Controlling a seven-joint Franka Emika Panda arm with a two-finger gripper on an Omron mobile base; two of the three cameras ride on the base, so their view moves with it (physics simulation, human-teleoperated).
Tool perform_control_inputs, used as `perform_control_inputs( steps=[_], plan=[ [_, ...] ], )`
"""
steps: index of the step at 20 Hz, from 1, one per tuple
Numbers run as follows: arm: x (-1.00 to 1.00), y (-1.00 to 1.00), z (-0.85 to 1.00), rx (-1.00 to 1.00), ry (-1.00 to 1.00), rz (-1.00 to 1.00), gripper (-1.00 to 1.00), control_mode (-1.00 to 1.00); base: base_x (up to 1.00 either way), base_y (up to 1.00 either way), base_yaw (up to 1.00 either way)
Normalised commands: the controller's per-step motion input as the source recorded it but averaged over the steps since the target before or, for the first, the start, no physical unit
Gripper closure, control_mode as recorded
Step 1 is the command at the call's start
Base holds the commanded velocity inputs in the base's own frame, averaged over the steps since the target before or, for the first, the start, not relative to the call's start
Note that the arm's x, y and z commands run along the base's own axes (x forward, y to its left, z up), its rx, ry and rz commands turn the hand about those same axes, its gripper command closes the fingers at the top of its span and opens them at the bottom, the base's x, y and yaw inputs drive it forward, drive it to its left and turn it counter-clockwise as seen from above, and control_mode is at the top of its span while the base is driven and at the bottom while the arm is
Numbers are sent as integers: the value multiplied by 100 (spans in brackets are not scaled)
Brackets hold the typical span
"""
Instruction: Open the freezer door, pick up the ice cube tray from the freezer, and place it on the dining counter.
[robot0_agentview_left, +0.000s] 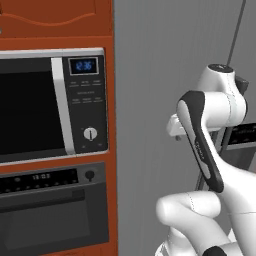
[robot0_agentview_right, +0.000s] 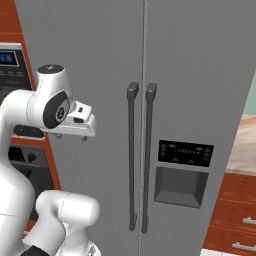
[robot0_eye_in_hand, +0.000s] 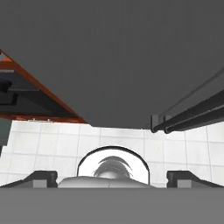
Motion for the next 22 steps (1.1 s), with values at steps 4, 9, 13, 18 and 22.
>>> perform_control_inputs(
  steps=[4,9,13,18,22],
  plan=[
    [-9,-29,0,1,-2,0,-100,-100,0,0,0],
    [-67,-100,14,5,-25,0,-100,-100,0,0,0],
    [-50,-96,11,5,-40,0,-100,-100,0,0,0],
    [-22,-86,1,8,-42,1,-100,-100,0,0,0],
    [12,-57,-1,8,-36,2,-100,-100,0,0,0]
  ],
)
